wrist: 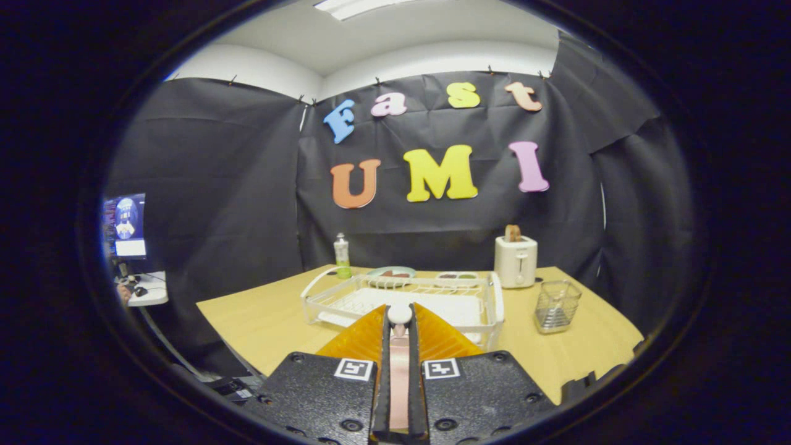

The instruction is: Take the plate from the dish rack, then take the spoon from the basket and place it into the plate.

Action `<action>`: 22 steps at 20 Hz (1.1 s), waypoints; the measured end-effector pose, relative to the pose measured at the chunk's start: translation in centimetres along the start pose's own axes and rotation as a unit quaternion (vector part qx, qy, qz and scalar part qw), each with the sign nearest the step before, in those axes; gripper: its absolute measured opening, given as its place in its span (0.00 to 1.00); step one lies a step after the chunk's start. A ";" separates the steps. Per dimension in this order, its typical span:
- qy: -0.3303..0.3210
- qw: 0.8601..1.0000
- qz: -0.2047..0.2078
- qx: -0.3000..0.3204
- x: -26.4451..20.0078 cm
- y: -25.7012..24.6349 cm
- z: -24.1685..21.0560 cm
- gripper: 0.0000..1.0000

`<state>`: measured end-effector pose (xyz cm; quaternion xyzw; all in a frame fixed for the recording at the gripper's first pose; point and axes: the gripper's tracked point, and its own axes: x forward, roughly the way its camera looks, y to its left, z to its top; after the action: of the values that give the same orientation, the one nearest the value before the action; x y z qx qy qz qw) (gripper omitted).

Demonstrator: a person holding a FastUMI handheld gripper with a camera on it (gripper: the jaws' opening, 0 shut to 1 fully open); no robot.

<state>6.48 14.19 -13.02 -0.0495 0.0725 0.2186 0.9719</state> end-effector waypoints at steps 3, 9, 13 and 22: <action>0.040 0.999 0.023 -0.001 1.0 2.3 -2.4 0.17; 0.048 0.999 0.001 -0.004 1.5 1.2 -2.8 0.18; 0.072 0.997 -0.017 0.020 1.8 -0.6 -3.2 0.21; 0.054 0.996 -0.068 0.038 0.8 -3.3 -0.3 0.98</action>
<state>8.57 11.49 -13.22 -0.0290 0.1297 0.1463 0.9803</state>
